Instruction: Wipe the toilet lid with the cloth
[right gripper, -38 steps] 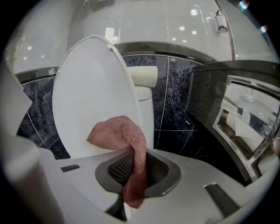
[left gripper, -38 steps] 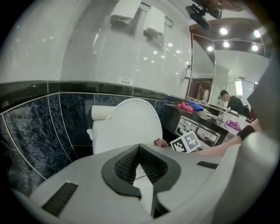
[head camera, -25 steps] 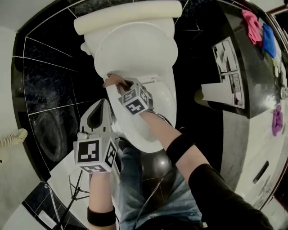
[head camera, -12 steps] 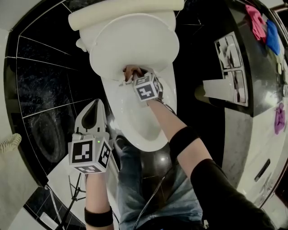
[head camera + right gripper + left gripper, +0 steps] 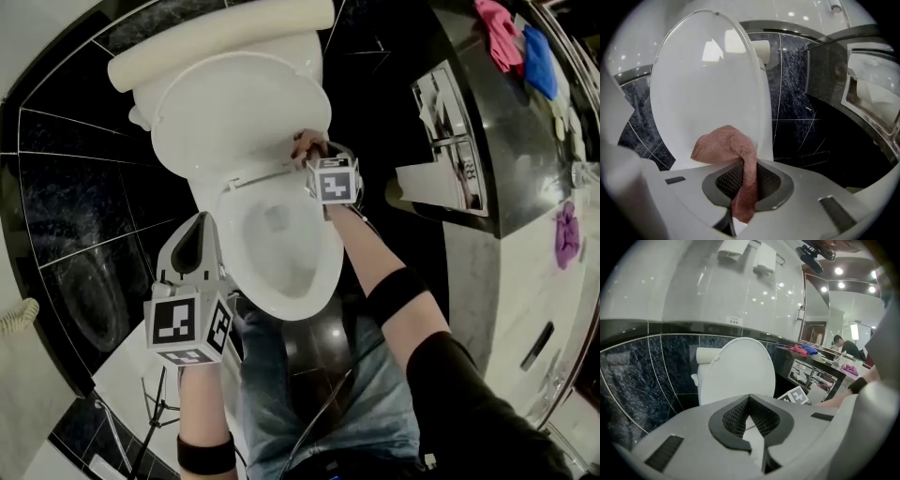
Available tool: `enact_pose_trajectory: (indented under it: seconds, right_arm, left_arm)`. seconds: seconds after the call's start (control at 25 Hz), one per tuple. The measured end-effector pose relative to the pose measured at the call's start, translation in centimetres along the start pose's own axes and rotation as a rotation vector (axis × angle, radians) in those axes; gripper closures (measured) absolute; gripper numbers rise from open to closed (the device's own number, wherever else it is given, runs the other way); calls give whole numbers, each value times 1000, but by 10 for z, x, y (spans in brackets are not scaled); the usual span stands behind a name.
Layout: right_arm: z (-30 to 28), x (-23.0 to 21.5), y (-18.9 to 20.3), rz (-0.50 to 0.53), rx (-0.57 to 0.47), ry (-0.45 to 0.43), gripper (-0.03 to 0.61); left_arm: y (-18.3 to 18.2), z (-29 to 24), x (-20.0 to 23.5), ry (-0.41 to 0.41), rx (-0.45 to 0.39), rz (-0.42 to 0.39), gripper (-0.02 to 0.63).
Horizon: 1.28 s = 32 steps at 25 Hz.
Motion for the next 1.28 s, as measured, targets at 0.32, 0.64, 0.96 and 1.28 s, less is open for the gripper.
enact_pose_trajectory:
  seconds: [0.32,0.64,0.96,1.28]
  right_arm:
    - [11,115,7,276,37,-259,512]
    - [-61,214,43,486,163,-406,512]
    - [-82,183,56,411,191,-367,509]
    - [-64,70,60,298,230,-154,511]
  left_arm:
    - [1,7,12,-28,-1,27,614]
    - [31,20,51,-72,17,20,614]
    - [60,15,61,-80,40,30,614]
    - [49,1,32,-36,30,25,614]
Point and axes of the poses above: the fingertips, and each gripper's own axes: z backward along the fingers, x to its left, y out of its underside, the point moved 9 cm from there along z, backward along the fingers, and after that the axes turned 4 degrees about -x, right-handed, at the moved point
